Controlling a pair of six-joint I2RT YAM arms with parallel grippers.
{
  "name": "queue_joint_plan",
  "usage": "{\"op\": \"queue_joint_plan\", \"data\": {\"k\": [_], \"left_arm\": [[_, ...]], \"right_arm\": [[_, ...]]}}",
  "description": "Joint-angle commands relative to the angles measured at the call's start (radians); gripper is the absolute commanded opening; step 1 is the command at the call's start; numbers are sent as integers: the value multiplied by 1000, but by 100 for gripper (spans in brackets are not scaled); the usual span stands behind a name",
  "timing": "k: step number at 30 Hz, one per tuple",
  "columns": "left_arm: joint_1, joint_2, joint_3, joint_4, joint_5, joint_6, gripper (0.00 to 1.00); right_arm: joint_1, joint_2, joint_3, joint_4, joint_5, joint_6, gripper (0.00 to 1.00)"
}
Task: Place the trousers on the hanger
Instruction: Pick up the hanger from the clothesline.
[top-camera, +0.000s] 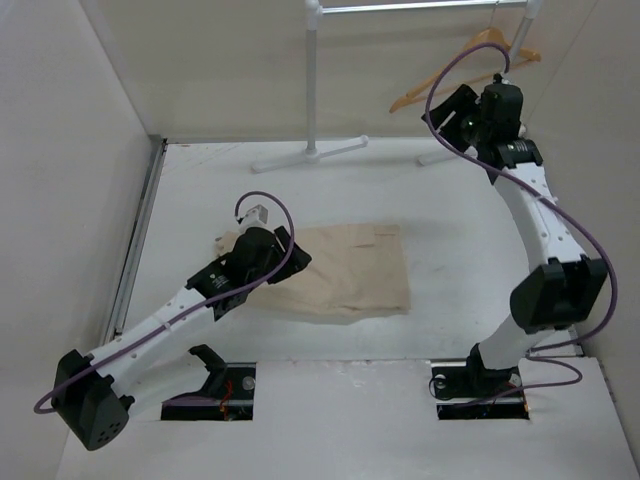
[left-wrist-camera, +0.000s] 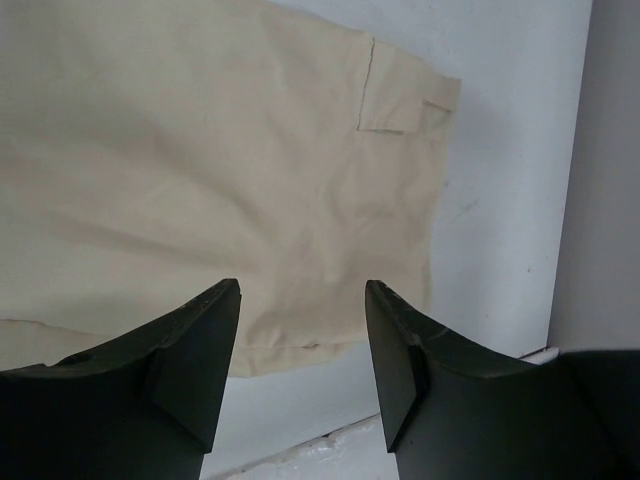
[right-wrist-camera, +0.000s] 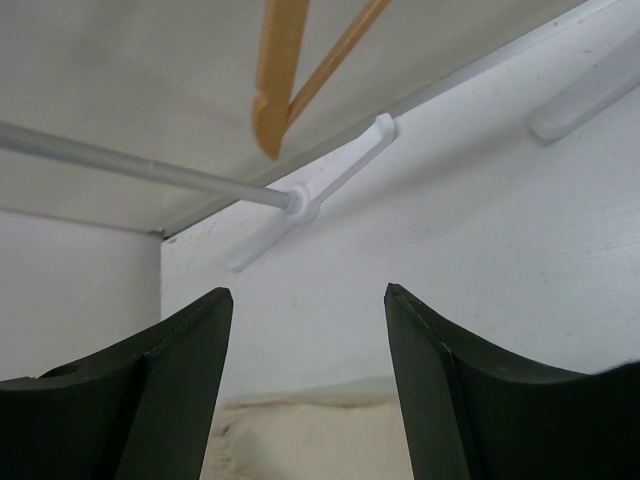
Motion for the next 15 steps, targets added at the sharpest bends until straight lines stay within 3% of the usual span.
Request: {"op": "queue_joint_plan", "data": {"k": [1,6,15], "left_arm": [[10,-20,-17,1,26,13,51],[11,3,-14,1,40,10,51],[13,49,0,2,33,0,52]], "right_arm": [[-19,94,141,108,-53,-16,69],[-25,259,302,126,-71,-18,69],[-30,398,463,140,-93,-8,69]]}}
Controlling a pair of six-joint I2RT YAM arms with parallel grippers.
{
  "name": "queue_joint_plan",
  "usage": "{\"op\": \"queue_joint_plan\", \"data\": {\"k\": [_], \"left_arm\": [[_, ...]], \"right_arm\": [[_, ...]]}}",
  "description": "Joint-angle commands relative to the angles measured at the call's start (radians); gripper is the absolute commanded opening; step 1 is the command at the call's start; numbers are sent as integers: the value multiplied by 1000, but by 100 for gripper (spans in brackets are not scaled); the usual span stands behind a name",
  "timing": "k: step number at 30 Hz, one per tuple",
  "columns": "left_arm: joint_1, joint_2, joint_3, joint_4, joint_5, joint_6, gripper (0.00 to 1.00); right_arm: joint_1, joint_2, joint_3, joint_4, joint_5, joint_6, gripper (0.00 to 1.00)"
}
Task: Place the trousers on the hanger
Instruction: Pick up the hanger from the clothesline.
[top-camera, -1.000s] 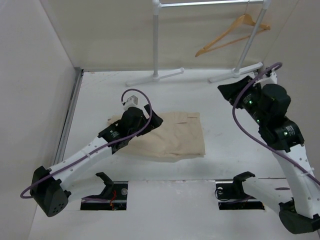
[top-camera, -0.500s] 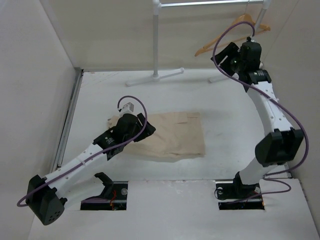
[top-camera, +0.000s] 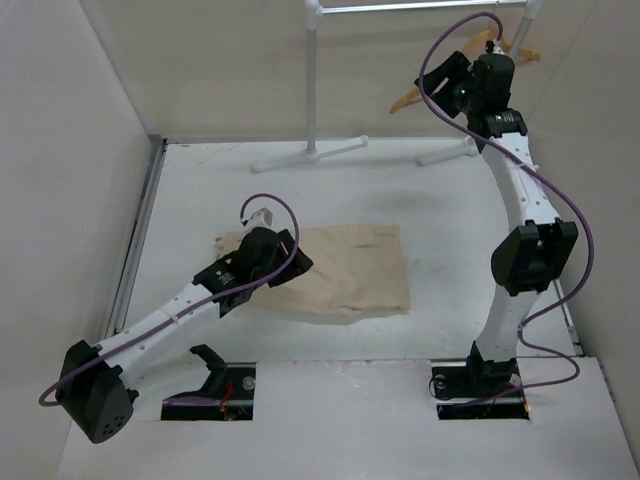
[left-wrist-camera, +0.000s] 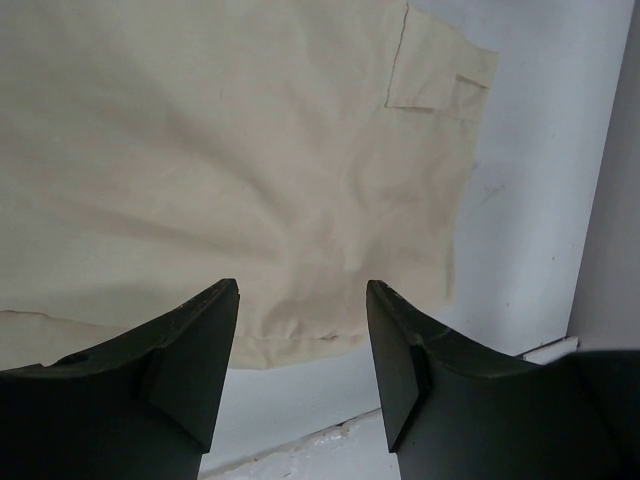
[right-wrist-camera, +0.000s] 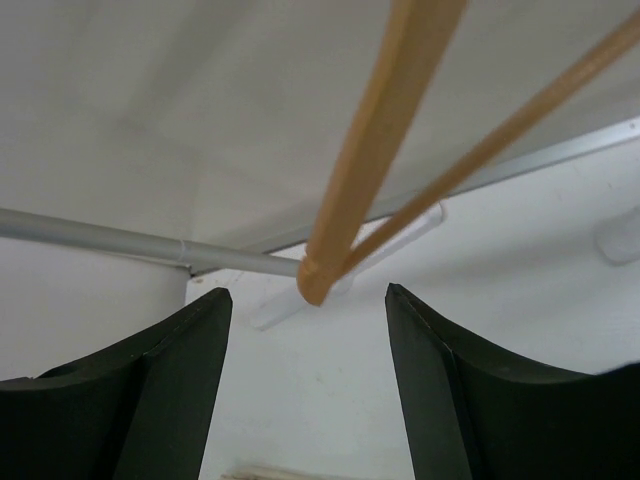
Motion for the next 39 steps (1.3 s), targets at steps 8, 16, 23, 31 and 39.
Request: {"op": "queue_joint_plan", "data": {"k": [8,16,23,31,39], "left_arm": [[38,18,41,-12,4,0,52],[62,6,46,-33,0,-1,52],[56,-3,31,-33,-6,-13,52],[66,-28,32,-62,-16,-18,52],[67,-48,34,-84,-39,-18,52]], "right_arm": [[-26,221,310,8,-23,13,67],[-22,279,379,59,-59,34,60],[-22,293,411,67,-43,28,65],[-23,344,419,113,-43,31,53],[-22,318,396,180,-61,36,31]]}}
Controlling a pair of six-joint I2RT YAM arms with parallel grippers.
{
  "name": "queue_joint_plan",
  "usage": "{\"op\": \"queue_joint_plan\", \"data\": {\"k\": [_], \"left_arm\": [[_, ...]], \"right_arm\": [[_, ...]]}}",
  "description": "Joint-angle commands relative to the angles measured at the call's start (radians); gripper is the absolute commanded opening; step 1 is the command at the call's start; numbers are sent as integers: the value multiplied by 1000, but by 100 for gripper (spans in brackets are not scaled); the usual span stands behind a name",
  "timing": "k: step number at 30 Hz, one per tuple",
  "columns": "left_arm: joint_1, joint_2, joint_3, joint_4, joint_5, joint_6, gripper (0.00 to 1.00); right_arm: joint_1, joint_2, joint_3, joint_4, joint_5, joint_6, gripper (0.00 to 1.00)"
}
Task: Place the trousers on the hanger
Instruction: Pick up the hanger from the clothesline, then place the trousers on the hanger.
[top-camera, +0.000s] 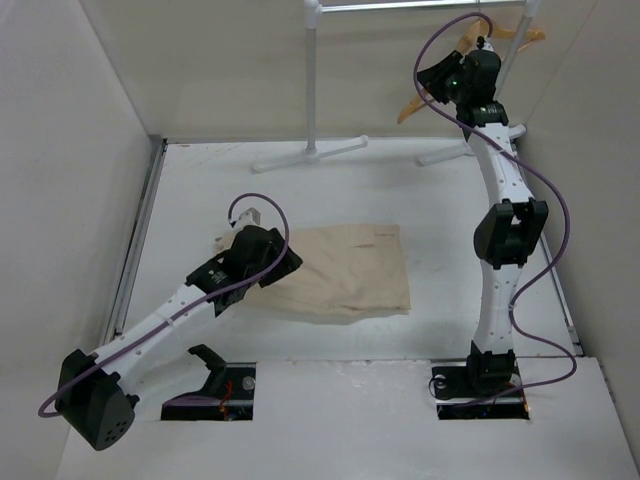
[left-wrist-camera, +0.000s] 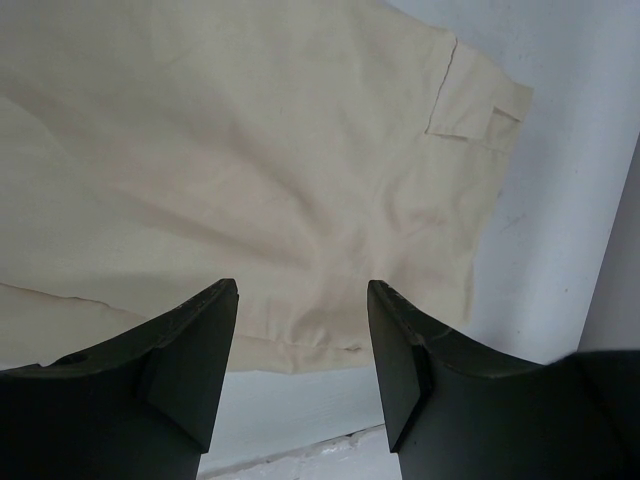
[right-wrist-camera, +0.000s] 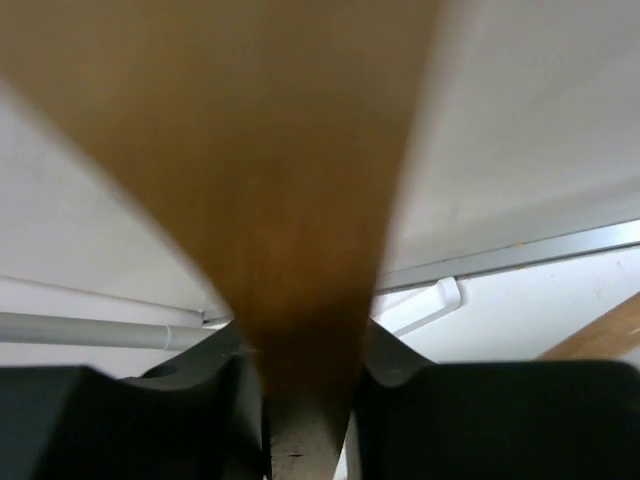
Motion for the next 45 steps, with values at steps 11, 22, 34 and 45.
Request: {"op": "queue_joint_plan", "data": {"k": [11,22,34,45], "left_arm": [[80,2,139,6,26,16,53],[118,82,342,46,81,91,60],[123,191,555,172,122,163,63],[-21,362,678,358,141,295,70]], "right_arm": [[9,-264,-158,117,-123,-23,22],[22,-431,-448,158,-280,-9,20],[110,-664,-810,177,-327,-57,19],[341,-995,-1266,137,-234,-28,19]]}}
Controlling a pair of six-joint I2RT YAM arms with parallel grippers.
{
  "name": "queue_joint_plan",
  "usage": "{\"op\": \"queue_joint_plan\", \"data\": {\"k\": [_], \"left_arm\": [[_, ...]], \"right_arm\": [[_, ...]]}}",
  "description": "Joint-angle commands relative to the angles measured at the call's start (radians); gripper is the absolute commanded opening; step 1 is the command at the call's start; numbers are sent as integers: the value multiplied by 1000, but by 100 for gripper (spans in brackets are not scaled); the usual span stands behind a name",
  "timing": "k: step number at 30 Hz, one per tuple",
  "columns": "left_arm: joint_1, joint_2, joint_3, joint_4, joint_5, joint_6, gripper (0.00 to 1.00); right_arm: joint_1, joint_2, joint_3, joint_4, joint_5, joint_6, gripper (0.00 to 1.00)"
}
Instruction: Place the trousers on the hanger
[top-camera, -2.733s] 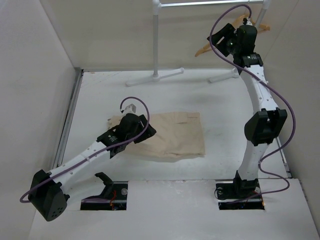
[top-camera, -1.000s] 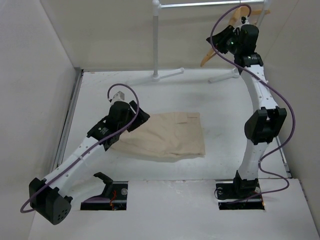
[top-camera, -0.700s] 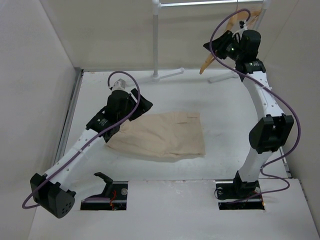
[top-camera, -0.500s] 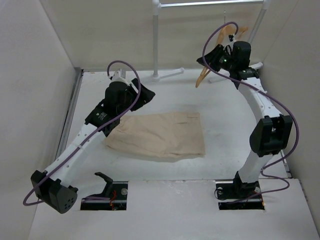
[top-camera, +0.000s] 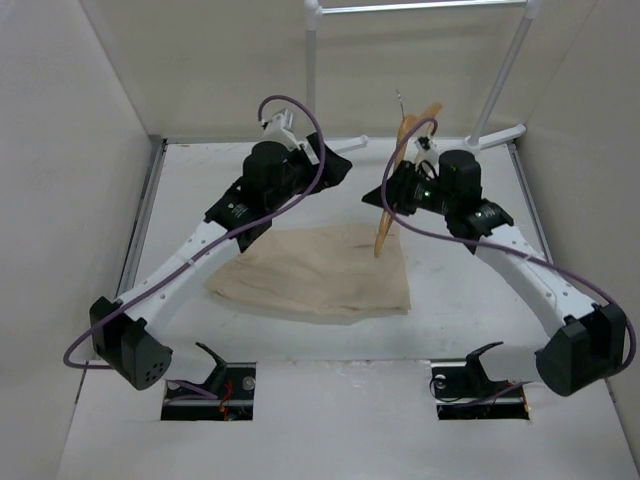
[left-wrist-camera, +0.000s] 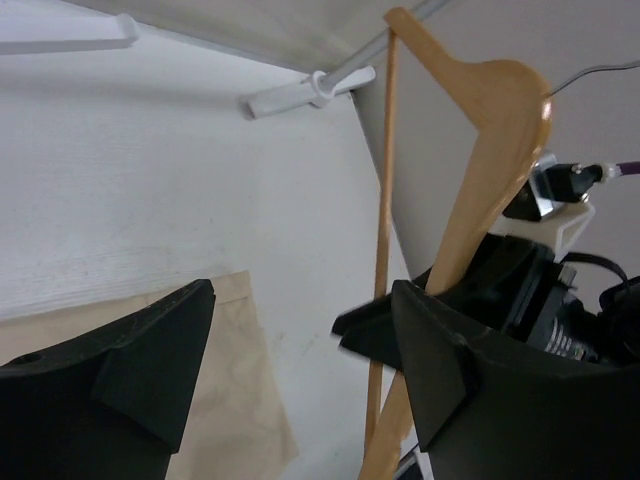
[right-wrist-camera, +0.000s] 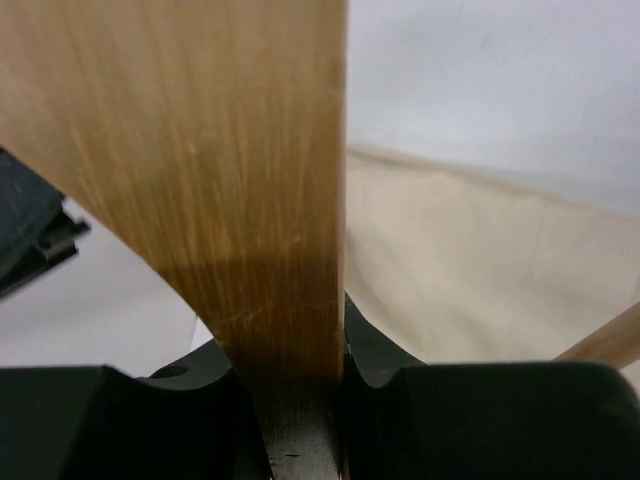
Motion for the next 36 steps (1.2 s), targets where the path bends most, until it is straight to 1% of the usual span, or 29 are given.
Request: {"op": "queue_joint_plan", "data": {"k": [1,6,9,14,16,18,20,23,26,33,34,36], "left_arm": [[-73,33,87,93,16,103,71],[-163,83,107,97,-15,143,73],[-220,87,89,111,-17,148,73],[-301,71,29,134,-62,143,71],[-323,88,36,127,-85,148,67],[-335,109,52,117,-122,157,60],[-344,131,74,84,-176,166,52],[-361,148,91,56,-260,177,45],[-373,182,114,48,-271,189,43],[-393,254,150,61,-262,195,43],[-396,260,150,61,-265,195,41],[-397,272,151,61,-271,194,31]], "right_arm": [[61,-79,-86,41,56,-3,19],[181,-169,-201,14,117,16,18],[214,-209,-250,7,149,26,18],[254,-265,-313,-2,171,51,18],[267,-283,-327,-9,182,59,18],[283,-300,-337,-11,191,66,18],[294,-321,-347,-16,211,74,18],[300,-350,-359,-29,221,82,18],[307,-381,-370,-42,228,89,18],[354,-418,-393,-65,257,112,18],[359,-423,-399,-69,261,115,18],[365,-433,-408,-72,267,120,18]]}}
